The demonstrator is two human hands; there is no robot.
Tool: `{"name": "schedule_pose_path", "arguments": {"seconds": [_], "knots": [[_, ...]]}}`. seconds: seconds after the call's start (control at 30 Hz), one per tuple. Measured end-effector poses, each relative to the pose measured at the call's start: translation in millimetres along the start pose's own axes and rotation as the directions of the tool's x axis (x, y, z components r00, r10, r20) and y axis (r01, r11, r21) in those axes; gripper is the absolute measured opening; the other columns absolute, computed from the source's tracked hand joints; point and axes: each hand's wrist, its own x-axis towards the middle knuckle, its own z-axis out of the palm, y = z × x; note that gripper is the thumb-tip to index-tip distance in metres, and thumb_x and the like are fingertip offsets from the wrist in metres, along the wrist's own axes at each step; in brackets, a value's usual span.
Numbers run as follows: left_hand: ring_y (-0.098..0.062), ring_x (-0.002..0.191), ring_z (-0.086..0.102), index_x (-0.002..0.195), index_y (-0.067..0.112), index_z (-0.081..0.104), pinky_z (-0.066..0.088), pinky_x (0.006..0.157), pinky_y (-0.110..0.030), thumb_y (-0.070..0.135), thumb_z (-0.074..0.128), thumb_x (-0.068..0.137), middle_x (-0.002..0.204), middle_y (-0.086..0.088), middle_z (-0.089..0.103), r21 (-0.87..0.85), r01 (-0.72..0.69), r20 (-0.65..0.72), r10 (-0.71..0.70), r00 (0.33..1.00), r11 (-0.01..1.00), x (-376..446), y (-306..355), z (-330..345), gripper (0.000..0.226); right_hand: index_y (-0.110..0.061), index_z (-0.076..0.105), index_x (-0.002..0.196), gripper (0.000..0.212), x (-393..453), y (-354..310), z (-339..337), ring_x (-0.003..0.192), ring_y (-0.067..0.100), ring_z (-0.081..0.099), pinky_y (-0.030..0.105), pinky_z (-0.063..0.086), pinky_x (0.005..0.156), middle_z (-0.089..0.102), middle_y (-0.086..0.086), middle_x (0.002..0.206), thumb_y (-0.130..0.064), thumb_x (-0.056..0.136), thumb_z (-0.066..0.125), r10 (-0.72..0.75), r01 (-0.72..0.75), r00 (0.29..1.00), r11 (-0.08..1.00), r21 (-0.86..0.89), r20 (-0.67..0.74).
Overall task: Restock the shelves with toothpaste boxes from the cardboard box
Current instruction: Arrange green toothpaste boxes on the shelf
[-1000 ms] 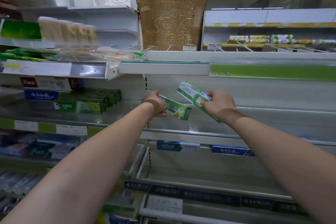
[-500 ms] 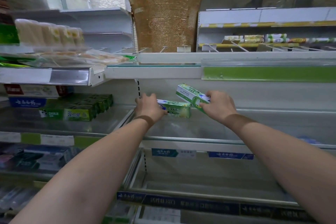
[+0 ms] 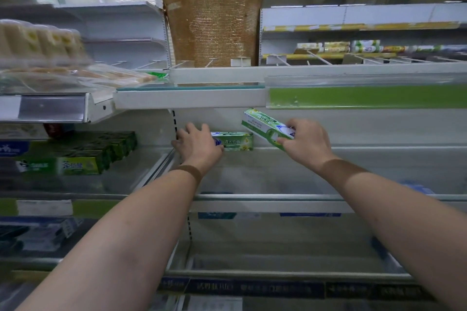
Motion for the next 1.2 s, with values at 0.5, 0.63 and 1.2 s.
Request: {"name": "schedule_pose_path", "arguments": {"seconds": [0.5,0.63,1.2], "knots": [[-0.041,0.128,0.038,0.136,0.015,0.052,0.035,0.108,-0.044,0.057,0.05,0.094,0.135,-0.017,0.046,0.035,-0.162,0.099,0.158,0.982,0.986,5.1,-11.3,0.5,0.06,-0.023,0.068,0.11,0.031,-21.0,-20.9,-9.2,0.102,0.028,0.061,0.033,0.049,0.083,0.069,0.004,0.11,-0.04,0.084,0.067,-0.038,0.038,0.992,0.999,-0.001,0.118],[-0.037,0.144,0.031,0.153,0.018,0.037,0.029,0.117,-0.04,0.046,0.058,0.093,0.153,-0.018,0.038,-0.25,-0.094,0.167,0.139,0.976,0.964,-1.0,-23.4,-5.7,0.069,-0.021,0.07,0.1,0.027,-28.6,-38.5,-17.9,0.09,0.028,0.063,0.032,0.052,0.074,0.071,0.004,0.097,-0.041,0.082,0.066,-0.012,0.017,0.983,0.999,-0.03,0.181],[-0.028,0.11,0.065,0.131,0.023,0.065,0.053,0.098,-0.034,0.038,0.068,0.088,0.124,-0.006,0.07,-0.447,0.06,0.121,-0.006,0.993,0.893,-52.5,-59.1,-51.9,0.046,-0.014,0.067,0.088,0.034,-62.9,-101.2,-31.0,0.068,0.022,0.066,0.028,0.051,0.063,0.068,0.005,0.082,-0.047,0.083,0.074,0.266,-0.331,0.907,0.929,0.163,0.325]]}}
